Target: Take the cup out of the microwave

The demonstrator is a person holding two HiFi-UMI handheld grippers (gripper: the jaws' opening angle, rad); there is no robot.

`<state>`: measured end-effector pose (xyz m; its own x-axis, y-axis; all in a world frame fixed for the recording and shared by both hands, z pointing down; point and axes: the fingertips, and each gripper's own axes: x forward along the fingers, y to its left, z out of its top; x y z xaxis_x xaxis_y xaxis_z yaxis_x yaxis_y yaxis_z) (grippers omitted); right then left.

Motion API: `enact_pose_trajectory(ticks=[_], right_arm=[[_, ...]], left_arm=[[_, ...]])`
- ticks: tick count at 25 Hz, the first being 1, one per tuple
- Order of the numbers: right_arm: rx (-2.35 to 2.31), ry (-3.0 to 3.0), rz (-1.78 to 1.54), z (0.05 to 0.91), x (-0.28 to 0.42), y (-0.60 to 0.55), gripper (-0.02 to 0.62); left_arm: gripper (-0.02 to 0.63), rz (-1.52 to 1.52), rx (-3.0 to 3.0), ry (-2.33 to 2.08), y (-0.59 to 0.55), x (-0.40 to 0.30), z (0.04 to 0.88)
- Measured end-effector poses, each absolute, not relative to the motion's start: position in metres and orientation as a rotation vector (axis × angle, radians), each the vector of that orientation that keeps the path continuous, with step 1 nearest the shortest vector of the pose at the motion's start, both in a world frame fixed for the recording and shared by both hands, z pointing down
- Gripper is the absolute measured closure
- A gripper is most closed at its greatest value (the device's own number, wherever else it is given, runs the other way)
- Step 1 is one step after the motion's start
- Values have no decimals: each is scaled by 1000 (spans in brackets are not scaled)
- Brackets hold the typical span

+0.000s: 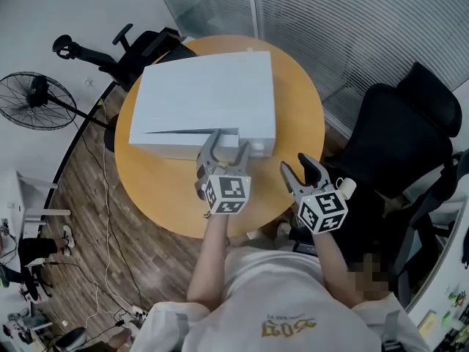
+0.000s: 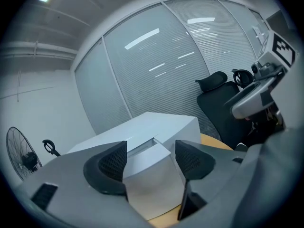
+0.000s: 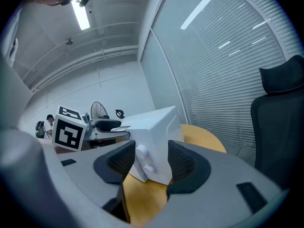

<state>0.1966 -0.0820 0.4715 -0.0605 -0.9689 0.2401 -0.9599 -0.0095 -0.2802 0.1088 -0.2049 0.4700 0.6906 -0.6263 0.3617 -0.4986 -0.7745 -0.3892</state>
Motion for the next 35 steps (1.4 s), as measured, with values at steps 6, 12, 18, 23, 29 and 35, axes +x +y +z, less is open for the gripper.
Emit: enact_pose_trajectory(ticks=[6, 12, 18, 23, 29, 35], right_arm=[[-2115, 2212, -588, 472, 196, -82, 387], [-2103, 2226, -595, 473, 192, -80, 390], [-2100, 2232, -596, 473, 190, -77, 394], [-2117, 2215, -600, 474, 191, -70, 396], [-2075, 2200, -607, 473, 189, -65, 397], [-2056, 2220, -602, 472, 182, -64, 397]], left_arm=[[295, -673, -2633, 928, -208, 108, 476], [295, -685, -2630, 927, -207, 107, 477], [295, -675, -2636, 932, -207, 106, 478], [295, -669, -2640, 927, -205, 104, 477], [295, -650, -2645, 920, -202, 103, 477], [296, -648, -2644, 917, -196, 99, 477]])
